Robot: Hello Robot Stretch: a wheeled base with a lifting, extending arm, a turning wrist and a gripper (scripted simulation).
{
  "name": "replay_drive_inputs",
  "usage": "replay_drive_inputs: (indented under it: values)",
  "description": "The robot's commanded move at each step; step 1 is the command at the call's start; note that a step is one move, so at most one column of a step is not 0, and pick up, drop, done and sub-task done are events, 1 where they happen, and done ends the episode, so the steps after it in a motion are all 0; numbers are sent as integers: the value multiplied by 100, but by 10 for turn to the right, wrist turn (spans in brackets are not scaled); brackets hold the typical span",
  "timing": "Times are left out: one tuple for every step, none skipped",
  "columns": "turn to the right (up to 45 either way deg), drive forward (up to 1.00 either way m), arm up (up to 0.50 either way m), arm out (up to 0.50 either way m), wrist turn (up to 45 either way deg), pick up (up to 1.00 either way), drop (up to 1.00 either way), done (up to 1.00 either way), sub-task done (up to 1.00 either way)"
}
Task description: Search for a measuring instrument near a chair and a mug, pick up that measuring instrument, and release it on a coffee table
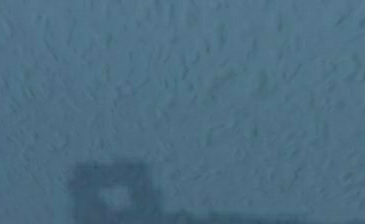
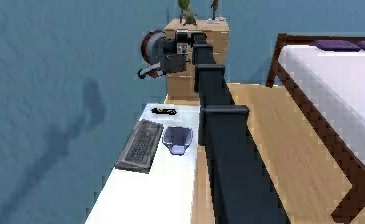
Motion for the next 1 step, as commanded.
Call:
replay_drive_inputs:
  values:
    - [0,0,-30,0,0,0,0,0,0]
